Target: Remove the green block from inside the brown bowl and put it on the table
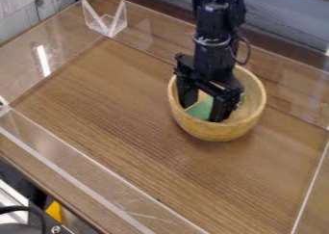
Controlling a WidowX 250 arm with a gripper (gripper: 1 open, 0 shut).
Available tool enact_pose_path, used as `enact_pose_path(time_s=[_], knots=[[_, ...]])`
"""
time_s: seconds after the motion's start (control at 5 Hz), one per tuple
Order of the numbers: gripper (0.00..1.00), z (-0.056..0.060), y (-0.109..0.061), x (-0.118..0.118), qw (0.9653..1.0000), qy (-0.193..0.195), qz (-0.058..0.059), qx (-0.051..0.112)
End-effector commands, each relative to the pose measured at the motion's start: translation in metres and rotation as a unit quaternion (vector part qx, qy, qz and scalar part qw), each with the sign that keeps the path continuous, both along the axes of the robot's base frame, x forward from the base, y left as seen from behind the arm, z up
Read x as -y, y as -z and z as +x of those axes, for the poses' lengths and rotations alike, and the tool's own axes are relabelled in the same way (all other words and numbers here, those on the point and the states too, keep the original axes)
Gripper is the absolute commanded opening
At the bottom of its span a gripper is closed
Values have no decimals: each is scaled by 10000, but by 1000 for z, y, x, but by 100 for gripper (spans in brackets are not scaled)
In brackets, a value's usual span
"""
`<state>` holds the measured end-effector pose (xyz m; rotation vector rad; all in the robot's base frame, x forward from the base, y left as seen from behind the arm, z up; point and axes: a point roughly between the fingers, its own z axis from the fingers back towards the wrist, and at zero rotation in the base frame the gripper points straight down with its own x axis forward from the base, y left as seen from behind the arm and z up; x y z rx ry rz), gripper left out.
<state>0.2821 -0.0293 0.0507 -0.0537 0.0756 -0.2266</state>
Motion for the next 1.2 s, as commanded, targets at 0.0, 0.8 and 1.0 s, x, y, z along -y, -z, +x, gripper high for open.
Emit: enact_pose_path(time_s=[0.0, 0.8, 1.0], knots=[[100, 12, -3, 6, 9999, 8, -55, 137], [100, 48, -13, -1, 9976, 674, -149, 60], [100, 47, -15, 2, 9965, 827, -135, 16]])
